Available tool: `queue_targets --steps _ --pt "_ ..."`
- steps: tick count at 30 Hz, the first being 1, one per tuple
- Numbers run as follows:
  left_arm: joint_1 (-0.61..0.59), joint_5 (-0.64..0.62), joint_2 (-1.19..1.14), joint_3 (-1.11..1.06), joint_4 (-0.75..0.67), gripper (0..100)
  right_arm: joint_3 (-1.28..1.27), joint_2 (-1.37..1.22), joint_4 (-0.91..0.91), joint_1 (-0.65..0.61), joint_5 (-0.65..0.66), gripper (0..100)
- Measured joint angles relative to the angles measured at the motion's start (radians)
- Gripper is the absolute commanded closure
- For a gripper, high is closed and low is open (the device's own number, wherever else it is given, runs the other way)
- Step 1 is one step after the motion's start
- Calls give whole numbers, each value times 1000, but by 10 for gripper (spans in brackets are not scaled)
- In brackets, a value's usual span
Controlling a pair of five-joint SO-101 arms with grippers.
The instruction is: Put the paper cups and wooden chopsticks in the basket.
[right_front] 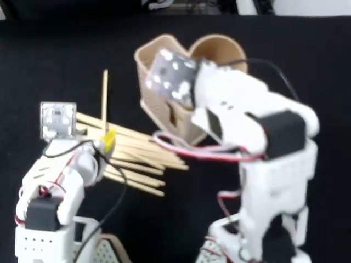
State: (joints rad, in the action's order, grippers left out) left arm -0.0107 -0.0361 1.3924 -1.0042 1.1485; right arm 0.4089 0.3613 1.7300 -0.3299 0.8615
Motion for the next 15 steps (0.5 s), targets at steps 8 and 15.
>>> queue_targets --steps 8,15 --pt "0 0 0 -2 0 770 17 -153 0 -6 -72 987" --pt "0 0 -5 -32 -29 770 18 -203 0 -9 -94 987"
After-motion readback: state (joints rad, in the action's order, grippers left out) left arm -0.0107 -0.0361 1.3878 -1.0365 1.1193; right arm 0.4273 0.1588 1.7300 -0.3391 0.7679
